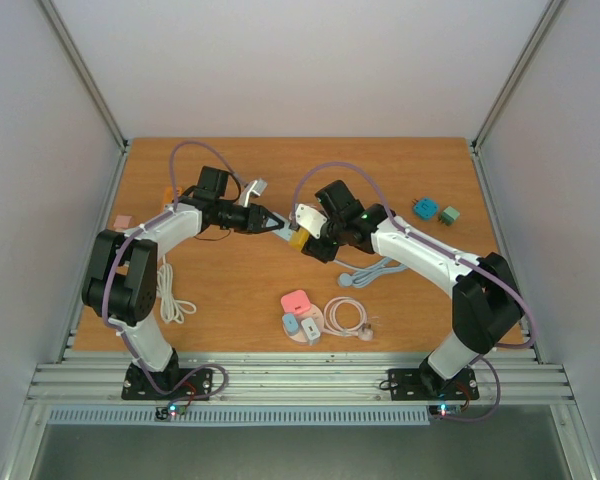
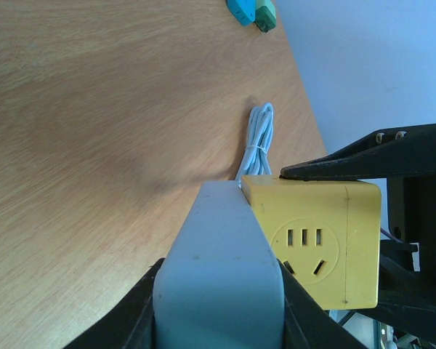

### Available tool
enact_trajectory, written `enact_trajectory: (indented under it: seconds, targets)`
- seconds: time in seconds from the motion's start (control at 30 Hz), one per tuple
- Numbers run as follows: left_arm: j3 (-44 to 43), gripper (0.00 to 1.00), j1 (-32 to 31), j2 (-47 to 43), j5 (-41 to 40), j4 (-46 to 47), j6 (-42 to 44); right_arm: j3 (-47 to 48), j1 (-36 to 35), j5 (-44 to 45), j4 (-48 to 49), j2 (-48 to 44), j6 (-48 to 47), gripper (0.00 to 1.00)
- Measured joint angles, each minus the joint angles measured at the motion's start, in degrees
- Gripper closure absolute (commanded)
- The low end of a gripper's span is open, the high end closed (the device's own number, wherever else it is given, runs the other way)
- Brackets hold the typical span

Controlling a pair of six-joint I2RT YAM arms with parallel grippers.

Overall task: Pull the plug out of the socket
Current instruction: Remove the plug from the socket.

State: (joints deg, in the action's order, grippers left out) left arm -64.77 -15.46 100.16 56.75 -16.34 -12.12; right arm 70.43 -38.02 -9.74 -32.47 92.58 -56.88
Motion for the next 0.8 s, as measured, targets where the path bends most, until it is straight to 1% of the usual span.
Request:
enact_trajectory:
  seconds: [0.07, 0.2, 0.37, 0.53, 0.8]
  targets:
    - [0.00, 0.99, 0.00, 0.00, 0.02, -0.07, 0.00, 0.00, 0.00, -0.04, 0.00, 0.00, -0.24, 0.72]
    - [0.00, 1.00, -0.02, 0.00, -0.04, -0.24, 0.02, -0.55, 0.00, -0.07, 0.52, -0.17, -0.85, 0.74]
    - [0.00, 0.99, -0.07, 0.00, -0.33, -0.33, 0.07, -0.96, -0.07, 0.24, 1.09, -0.35, -1.16, 0.81]
    - [0.00, 1.00, -0.11, 0.00, -0.44, -0.55, 0.17, -0.96, -0.20, 0.31, 0.98, -0.35, -0.33, 0.85]
    - [0.00, 1.00, -0.15, 0.00, -0.50, -0.63, 0.20, -0.92, -0.24, 0.31, 0.74, -0.35, 1.16, 0.96]
